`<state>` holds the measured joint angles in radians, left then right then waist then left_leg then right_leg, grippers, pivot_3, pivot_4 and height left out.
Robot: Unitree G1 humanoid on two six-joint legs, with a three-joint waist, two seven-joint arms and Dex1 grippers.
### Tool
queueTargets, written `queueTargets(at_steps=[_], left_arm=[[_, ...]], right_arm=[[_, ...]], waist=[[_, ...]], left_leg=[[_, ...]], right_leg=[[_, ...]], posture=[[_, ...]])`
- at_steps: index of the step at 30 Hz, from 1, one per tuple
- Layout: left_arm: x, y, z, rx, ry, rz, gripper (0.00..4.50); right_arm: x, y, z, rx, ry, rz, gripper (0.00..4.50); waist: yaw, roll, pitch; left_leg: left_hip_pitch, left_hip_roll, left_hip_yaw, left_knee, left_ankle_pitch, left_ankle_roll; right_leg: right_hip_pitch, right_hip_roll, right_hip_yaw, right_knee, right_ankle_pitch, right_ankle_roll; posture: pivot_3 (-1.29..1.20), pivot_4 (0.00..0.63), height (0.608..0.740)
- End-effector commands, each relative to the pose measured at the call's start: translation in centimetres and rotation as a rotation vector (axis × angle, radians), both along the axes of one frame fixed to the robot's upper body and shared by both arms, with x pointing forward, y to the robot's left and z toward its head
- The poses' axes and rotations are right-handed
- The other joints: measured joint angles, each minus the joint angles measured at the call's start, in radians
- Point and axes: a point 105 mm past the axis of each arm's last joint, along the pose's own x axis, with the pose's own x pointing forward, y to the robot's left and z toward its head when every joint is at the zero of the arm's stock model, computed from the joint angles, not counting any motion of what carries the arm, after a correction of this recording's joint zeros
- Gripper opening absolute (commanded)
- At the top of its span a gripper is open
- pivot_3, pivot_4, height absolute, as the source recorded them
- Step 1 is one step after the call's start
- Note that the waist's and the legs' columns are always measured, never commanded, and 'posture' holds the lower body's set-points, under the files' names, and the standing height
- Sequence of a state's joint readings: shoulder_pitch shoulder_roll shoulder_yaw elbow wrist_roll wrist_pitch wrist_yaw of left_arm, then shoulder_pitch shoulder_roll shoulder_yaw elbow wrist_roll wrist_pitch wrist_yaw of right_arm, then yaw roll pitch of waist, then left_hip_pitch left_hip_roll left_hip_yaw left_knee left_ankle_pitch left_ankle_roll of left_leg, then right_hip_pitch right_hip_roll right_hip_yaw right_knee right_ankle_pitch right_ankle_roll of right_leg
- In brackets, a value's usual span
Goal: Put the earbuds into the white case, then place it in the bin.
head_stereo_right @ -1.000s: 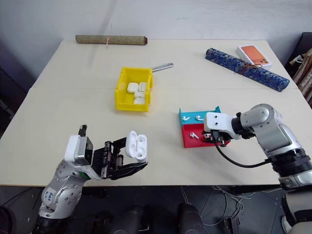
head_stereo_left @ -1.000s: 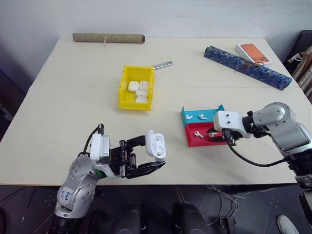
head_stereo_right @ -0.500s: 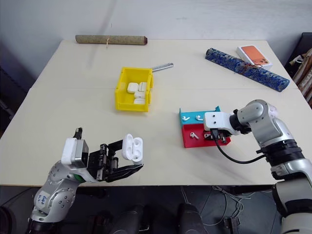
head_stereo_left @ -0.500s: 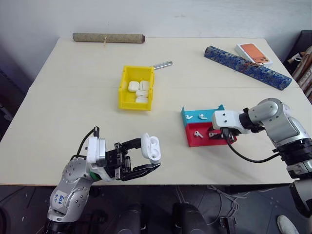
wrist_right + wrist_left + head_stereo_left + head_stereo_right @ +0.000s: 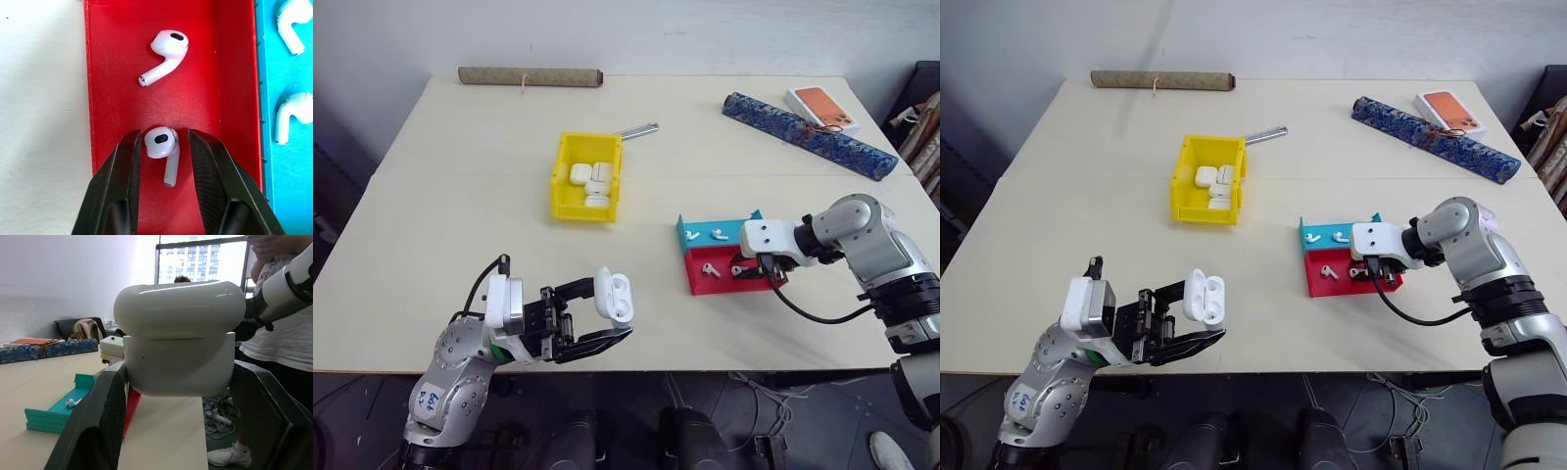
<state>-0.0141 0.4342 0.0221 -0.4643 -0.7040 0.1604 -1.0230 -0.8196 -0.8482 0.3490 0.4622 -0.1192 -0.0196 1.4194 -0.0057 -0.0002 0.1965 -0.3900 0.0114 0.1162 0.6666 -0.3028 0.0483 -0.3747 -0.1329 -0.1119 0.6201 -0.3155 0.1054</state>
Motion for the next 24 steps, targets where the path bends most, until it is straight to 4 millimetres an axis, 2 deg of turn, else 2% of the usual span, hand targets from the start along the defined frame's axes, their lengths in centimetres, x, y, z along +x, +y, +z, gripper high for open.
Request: queueTargets(at_steps=[1,3,10,13,15,17,20,22,24], left_arm=[[-0.6,-0.1,1.0,-0.017,-0.046,-0.01,2.72],[-0.6,-0.1,1.0,-0.017,-0.046,-0.009,2.72],[-0.4,0.1,1.1,-0.005,-0.054,-0.007,2.72],[-0.2,0.0,1.3,-0.01,-0.08,-0.023,2.72],[-0.2,-0.2,1.6,-0.026,-0.098,-0.045,2.72],[-0.1,-0.5,2.1,-0.051,-0.107,-0.061,2.72],[0.5,-0.9,2.6,-0.051,-0.126,-0.092,2.72],[1.4,-0.9,3.7,-0.078,-0.119,-0.119,2.72],[2.4,-1.1,5.0,-0.107,-0.104,-0.141,2.72]], right_arm=[[0.2,-0.5,-0.1,-0.033,-0.004,-0.009,0.88],[0.2,-0.7,-0.2,-0.037,-0.003,-0.012,0.45],[0.3,-0.7,-0.3,-0.023,-0.003,-0.012,0.45],[0.6,-0.4,1.2,0.058,-0.047,-0.025,0.45],[0.4,0.3,3.4,0.211,-0.077,-0.021,0.45],[-0.7,1.1,5.3,0.37,-0.065,0.022,0.45],[-4.8,4.0,10.0,0.807,0.084,0.148,0.45],[-7.7,6.4,13.4,1.114,0.085,0.285,0.45],[-9.4,8.1,14.2,1.238,0.077,0.329,0.45]], waist=[[0.0,0.0,0.0],[0.0,0.0,0.0],[0.0,0.0,0.0],[0.001,0.0,0.0],[0.001,0.0,0.0],[0.002,0.001,0.001],[0.006,0.001,0.001],[0.004,0.001,0.001],[0.004,0.001,0.001]], left_leg=[[0.0,0.0,0.0,0.0,0.0,0.0],[0.0,0.0,0.0,0.0,0.0,0.0],[0.0,0.0,0.0,0.0,0.0,0.0],[0.0,0.0,0.0,0.0,0.0,0.0],[0.0,0.0,0.0,0.0,0.0,0.0],[-0.001,0.0,0.0,0.0,0.0,0.0],[-0.001,0.0,-0.002,-0.001,0.0,0.0],[-0.002,0.0,-0.004,-0.001,0.0,0.0],[-0.002,0.001,-0.007,-0.001,0.0,-0.001]], right_leg=[[0.0,0.0,0.0,0.0,0.0,0.0],[0.0,0.0,0.0,0.0,0.0,0.0],[0.0,0.0,0.0,0.0,0.0,0.0],[0.0,0.0,0.0,0.0,0.0,0.0],[0.0,0.0,0.0,0.0,0.0,0.0],[-0.001,0.0,0.0,0.0,0.0,0.0],[0.0,0.0,-0.002,0.0,0.0,0.0],[0.0,0.0,-0.003,0.0,0.0,0.0],[0.001,0.0,-0.005,0.0,0.0,0.0]], posture=[[0.0,0.15,0.74],[0.0,0.15,0.74],[0.0,0.15,0.74],[0.0,0.15,0.74],[0.0,0.15,0.74],[0.0,0.15,0.74],[0.0,0.15,0.74],[0.0,0.15,0.74],[0.0,0.15,0.74]])
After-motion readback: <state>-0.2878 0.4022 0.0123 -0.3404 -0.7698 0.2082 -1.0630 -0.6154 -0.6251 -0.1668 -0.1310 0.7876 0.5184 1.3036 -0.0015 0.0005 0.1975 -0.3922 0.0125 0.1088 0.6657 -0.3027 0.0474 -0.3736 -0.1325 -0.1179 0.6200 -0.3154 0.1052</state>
